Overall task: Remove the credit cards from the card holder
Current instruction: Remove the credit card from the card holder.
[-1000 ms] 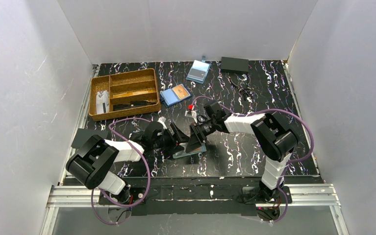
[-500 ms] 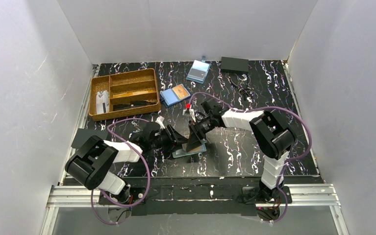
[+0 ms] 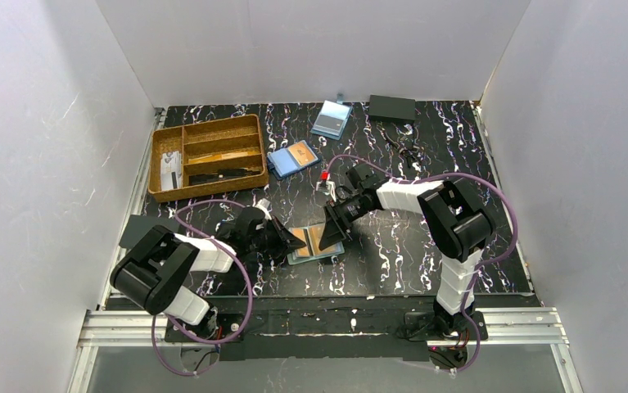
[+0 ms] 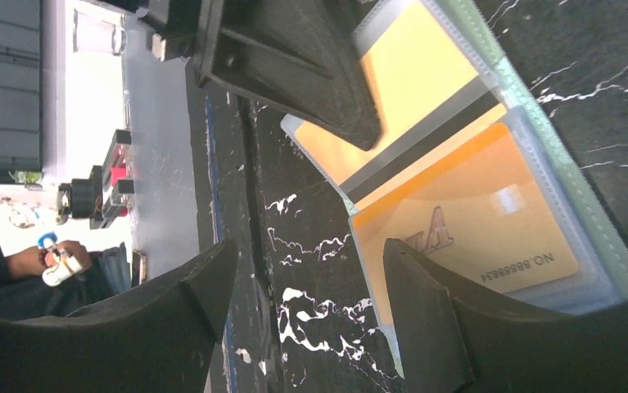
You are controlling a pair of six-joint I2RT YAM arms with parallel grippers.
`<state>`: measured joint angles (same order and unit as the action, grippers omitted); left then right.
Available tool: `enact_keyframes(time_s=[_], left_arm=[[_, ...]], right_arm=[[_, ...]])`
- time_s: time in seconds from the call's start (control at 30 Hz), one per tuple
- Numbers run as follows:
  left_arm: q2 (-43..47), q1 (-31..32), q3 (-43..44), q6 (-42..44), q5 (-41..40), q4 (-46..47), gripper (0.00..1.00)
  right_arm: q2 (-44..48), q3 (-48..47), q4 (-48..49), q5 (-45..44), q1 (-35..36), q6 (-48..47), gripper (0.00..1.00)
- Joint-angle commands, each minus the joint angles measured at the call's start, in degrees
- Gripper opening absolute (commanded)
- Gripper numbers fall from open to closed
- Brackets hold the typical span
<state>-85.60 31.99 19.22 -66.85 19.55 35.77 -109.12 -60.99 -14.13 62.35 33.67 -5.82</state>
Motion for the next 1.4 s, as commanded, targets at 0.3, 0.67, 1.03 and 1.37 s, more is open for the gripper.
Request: enact_keyframes(time_s=[0.3, 0.67, 1.03, 1.37], left_arm=[[3.67, -0.35, -0.34, 11.07, 8.75, 16.39, 0.00], [-5.31, -0.25, 1.39, 4.94, 13.22, 35.64, 0.00], [-7.21, -0.10, 1.29, 3.78, 13.35, 39.35, 0.00], [-10.24, 0.50, 1.20, 2.51, 12.87, 42.54, 0.00]], right_arm=[[5.16, 3.19, 10.87, 7.85, -5.17, 8.97, 0.74], [6.42, 4.52, 16.31, 7.33, -5.98, 15.64, 0.72], [5.44, 7.01, 24.94, 6.39, -6.63, 24.89, 0.68], [4.34, 8.72, 32.85, 7.76, -6.60, 32.65, 0.17]])
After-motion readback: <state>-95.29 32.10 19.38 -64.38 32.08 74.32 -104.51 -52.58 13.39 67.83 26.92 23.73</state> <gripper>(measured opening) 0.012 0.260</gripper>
